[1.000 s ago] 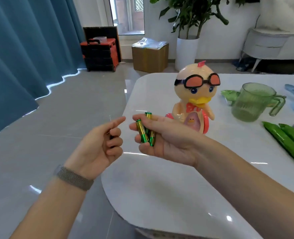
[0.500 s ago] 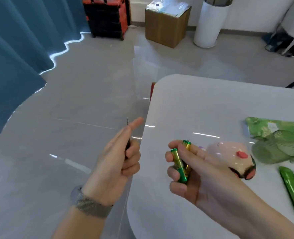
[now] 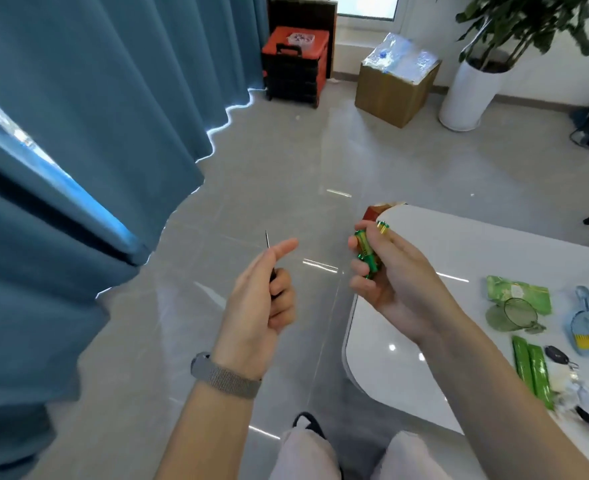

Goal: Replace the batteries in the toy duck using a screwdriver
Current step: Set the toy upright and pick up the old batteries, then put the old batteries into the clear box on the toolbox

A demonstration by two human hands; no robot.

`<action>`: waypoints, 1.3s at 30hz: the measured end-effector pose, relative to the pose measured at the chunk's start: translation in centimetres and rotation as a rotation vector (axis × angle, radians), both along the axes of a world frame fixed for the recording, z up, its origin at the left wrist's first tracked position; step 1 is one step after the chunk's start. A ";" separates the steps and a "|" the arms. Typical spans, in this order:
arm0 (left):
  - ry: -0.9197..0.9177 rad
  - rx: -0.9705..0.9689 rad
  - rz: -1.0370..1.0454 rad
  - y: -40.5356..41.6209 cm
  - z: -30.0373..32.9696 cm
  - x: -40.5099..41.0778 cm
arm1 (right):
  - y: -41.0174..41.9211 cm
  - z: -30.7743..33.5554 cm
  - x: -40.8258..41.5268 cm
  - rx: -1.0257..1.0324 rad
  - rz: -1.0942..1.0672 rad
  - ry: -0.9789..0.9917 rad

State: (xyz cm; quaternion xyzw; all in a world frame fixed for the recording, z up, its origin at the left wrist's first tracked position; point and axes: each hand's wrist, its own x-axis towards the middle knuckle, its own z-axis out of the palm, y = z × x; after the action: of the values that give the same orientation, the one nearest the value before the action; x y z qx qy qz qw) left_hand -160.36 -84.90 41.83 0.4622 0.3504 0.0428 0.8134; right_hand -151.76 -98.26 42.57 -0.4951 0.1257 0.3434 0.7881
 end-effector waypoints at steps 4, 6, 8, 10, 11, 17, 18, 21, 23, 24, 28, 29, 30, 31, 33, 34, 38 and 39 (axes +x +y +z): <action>0.010 -0.015 0.076 1.9 1.0 -3.7 | 2.8 1.1 -3.1 0.040 0.069 0.041; 0.009 -0.049 0.097 2.7 1.0 -4.4 | 3.7 1.1 -3.8 0.035 0.106 0.050; 0.012 -0.071 0.111 3.5 1.0 -4.4 | 4.4 1.2 -3.7 0.018 0.120 0.047; 0.018 -0.072 0.118 4.5 1.4 -3.9 | 5.1 1.5 -3.0 0.012 0.117 0.043; 0.013 -0.071 0.117 5.1 1.5 -3.5 | 5.4 1.6 -2.5 0.010 0.114 0.039; -0.028 -0.060 0.106 9.3 2.3 1.6 | 8.8 2.3 2.4 0.035 0.078 0.037; -0.032 -0.060 0.102 10.2 2.3 2.9 | 9.5 2.2 3.6 0.043 0.068 0.039; -0.025 -0.056 0.074 13.0 2.0 7.6 | 11.8 1.7 8.0 0.054 0.028 0.044; -0.014 -0.044 0.058 15.0 1.7 11.4 | 13.6 1.4 11.7 0.044 0.001 0.042; -0.014 -0.038 0.048 16.0 1.7 13.5 | 14.5 1.3 13.8 0.037 -0.010 0.041; 0.004 -0.031 0.018 19.9 2.4 22.4 | 18.3 2.2 22.6 0.036 -0.039 0.038; 0.000 -0.031 0.012 20.8 2.8 24.6 | 19.1 2.7 24.8 0.045 -0.045 0.026; -0.011 -0.030 0.006 21.7 3.1 26.8 | 19.9 3.3 27.0 0.051 -0.048 0.010; -0.023 -0.028 0.001 22.7 3.4 29.2 | 20.9 3.8 29.4 0.058 -0.047 -0.003; -0.018 -0.025 0.000 24.0 4.2 32.5 | 22.2 4.7 32.5 0.063 -0.048 -0.014; -0.020 -0.030 -0.007 24.9 4.4 34.5 | 23.0 4.8 34.4 0.065 -0.049 -0.015; -0.011 -0.051 -0.020 28.4 4.5 42.0 | 26.1 4.7 41.6 0.072 -0.060 0.011; -0.007 -0.057 -0.018 29.4 4.4 43.8 | 27.0 4.4 43.4 0.069 -0.066 0.021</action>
State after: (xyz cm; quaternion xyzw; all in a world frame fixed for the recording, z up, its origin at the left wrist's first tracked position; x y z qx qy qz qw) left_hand -116.59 -55.48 46.21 0.4417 0.3445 0.0272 0.8279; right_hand -108.38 -71.29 46.96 -0.4596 0.1383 0.3264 0.8143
